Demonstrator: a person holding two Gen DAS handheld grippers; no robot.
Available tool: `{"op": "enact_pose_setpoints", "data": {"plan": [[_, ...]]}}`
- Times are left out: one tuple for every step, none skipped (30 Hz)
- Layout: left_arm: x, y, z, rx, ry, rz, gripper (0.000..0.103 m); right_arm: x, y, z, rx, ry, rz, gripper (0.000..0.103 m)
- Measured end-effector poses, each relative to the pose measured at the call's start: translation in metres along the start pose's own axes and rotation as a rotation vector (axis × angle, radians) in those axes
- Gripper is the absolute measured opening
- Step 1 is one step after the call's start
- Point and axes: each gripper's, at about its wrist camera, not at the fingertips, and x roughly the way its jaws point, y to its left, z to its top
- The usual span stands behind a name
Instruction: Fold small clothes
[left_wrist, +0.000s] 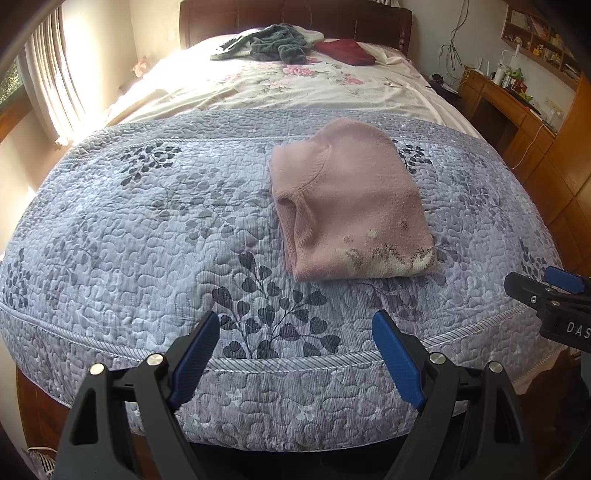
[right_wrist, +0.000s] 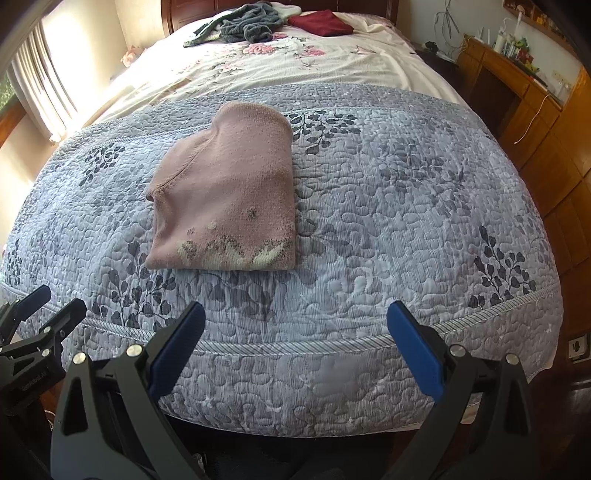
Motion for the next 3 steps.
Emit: {"op": "enact_pose_setpoints", "data": {"plan": [[-0.0001, 0.0003, 0.0, 0.0, 0.0, 0.0, 0.085, -0.0001, 0.0, 0.0001, -0.002, 0.0, -0.001, 0.098], [-0.0001, 0.0004, 0.0, 0.0, 0.0, 0.0, 0.085, -0.0001, -0.0003, 0.0002, -0.002, 0.0, -0.001, 0.098], [-0.0001, 0.0005, 0.0, 0.0, -0.001, 0.0, 0.085, 0.0001, 0.0001, -0.0002, 0.0, 0.001, 0.0, 0.098]]}}
